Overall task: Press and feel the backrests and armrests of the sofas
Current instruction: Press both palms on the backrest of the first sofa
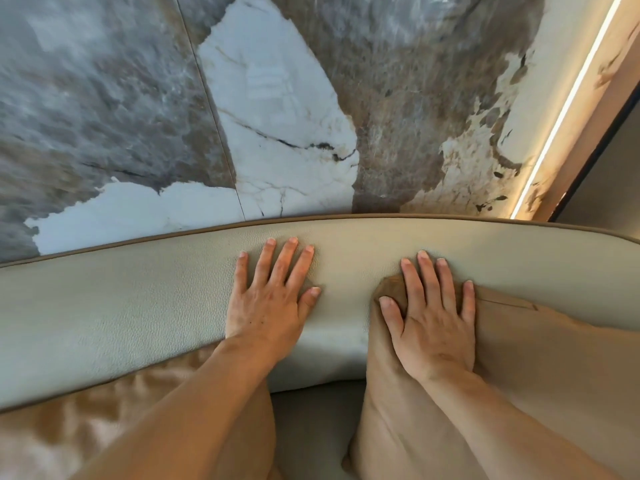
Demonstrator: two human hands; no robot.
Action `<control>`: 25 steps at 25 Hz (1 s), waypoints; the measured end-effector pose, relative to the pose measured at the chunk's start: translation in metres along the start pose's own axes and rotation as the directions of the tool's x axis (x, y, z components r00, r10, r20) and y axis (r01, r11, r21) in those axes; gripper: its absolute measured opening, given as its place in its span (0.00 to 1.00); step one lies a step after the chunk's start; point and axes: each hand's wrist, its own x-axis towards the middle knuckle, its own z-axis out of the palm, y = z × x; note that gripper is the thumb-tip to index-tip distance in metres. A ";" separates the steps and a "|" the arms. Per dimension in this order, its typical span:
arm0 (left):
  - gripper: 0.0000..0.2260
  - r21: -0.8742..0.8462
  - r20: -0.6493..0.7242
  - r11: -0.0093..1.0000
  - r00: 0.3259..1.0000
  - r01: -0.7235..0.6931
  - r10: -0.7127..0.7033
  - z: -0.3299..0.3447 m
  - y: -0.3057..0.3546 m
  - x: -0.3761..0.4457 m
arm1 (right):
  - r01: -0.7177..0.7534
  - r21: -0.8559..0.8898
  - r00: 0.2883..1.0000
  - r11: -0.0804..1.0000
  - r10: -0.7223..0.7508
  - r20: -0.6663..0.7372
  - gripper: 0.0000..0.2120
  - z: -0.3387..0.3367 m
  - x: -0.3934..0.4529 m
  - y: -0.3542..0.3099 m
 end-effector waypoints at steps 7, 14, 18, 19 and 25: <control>0.27 -0.043 0.008 0.999 1.000 -0.010 0.010 -0.055 -0.003 -0.074 | -0.015 -0.007 0.985 1.000 0.016 0.171 0.37 -0.059 -0.036 -0.005; 0.27 -0.092 -0.019 0.993 0.997 0.073 -0.075 -0.150 -0.029 -0.148 | -0.002 -0.049 0.995 0.999 0.007 0.104 0.33 -0.162 -0.085 -0.040; 0.27 -0.105 -0.072 0.992 0.995 0.067 -0.075 -0.207 -0.048 -0.194 | 0.010 -0.076 1.000 0.997 -0.007 0.030 0.34 -0.230 -0.112 -0.066; 0.28 -0.106 -0.087 0.992 0.993 0.070 -0.079 -0.219 -0.056 -0.204 | 0.010 -0.072 1.000 0.997 -0.009 0.011 0.34 -0.245 -0.117 -0.074; 0.29 -0.080 -0.170 0.990 0.977 0.115 -0.127 -0.288 -0.123 -0.270 | 0.053 -0.061 0.995 0.997 -0.058 -0.085 0.35 -0.334 -0.165 -0.136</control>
